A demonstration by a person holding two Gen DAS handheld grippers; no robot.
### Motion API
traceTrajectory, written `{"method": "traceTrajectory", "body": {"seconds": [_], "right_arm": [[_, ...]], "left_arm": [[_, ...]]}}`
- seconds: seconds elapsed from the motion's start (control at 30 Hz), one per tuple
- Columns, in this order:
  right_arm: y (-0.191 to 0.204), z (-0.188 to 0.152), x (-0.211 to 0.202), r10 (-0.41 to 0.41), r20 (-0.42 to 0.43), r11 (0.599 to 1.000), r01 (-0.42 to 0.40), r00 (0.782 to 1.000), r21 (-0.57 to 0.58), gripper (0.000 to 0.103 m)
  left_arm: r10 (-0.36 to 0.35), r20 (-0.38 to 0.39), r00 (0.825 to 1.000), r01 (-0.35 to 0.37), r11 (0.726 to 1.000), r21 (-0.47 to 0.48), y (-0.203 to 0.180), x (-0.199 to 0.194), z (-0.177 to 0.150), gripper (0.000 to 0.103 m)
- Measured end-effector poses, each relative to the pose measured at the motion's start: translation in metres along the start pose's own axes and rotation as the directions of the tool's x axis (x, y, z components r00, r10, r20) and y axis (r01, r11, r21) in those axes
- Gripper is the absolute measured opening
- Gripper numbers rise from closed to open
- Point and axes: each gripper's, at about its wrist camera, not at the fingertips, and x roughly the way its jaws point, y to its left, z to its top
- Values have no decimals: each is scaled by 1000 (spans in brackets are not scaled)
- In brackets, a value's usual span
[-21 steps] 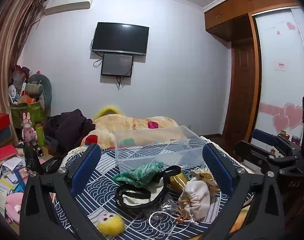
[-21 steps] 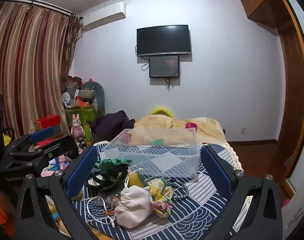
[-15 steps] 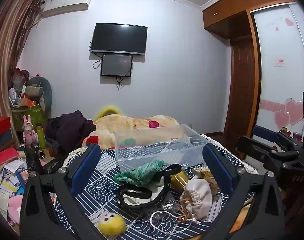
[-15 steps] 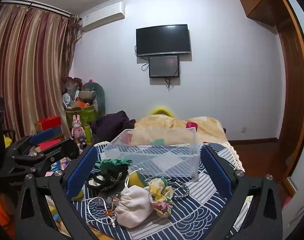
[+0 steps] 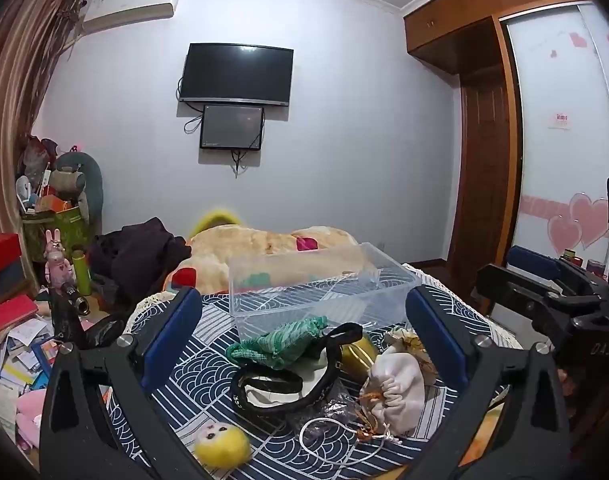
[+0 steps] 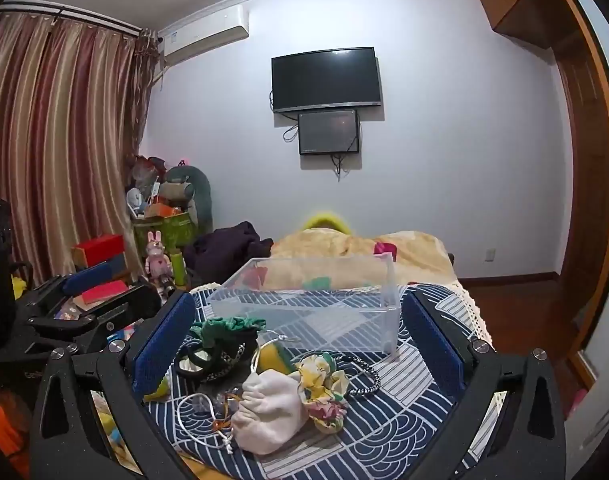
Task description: Organize soft objects
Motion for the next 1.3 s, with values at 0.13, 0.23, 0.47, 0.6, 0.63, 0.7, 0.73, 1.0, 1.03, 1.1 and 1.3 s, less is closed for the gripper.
{"method": "traceTrajectory", "body": {"seconds": [0.13, 0.23, 0.47, 0.6, 0.63, 0.7, 0.73, 1.0, 1.03, 1.1, 1.3], "right_arm": [[-1, -1, 1, 3, -4, 1000, -2, 1000, 1, 103], [0, -1, 1, 3, -4, 1000, -3, 1000, 1, 103], [0, -1, 2, 4, -5, 1000, -4, 1000, 1, 103], [0, -2, 3, 6, -6, 1000, -6, 1000, 0, 103], [1, -2, 3, 7, -6, 1000, -7, 1000, 0, 103], [1, -1, 3, 9, -5, 1000, -9, 1000, -1, 103], [1, -1, 2, 10, -4, 1000, -10, 1000, 0, 103], [1, -1, 1, 11, -3, 1000, -11, 1000, 0, 103], [1, -1, 1, 11, -3, 1000, -11, 1000, 0, 103], [2, -1, 0, 11, -3, 1000, -11, 1000, -3, 103], [2, -1, 1, 11, -3, 1000, -11, 1000, -3, 103]], "left_arm": [[3, -4, 1000, -3, 1000, 1, 4, 3, 1, 103], [3, -6, 1000, -3, 1000, 3, 3, 4, 0, 103], [3, -7, 1000, -3, 1000, 5, 2, 4, -2, 103], [3, -8, 1000, -3, 1000, 3, 1, 5, -2, 103], [3, -7, 1000, -3, 1000, 2, 2, 5, -3, 103], [4, -7, 1000, -4, 1000, 4, 1, 6, -3, 103], [5, -7, 1000, -5, 1000, 4, 1, 6, -3, 103], [2, -7, 1000, -2, 1000, 0, 1, 5, -2, 103], [2, -6, 1000, -2, 1000, 0, 2, 5, -2, 103], [4, -4, 1000, -4, 1000, 1, 2, 5, -2, 103], [7, -1, 1000, -7, 1000, 4, 1, 4, -1, 103]]}}
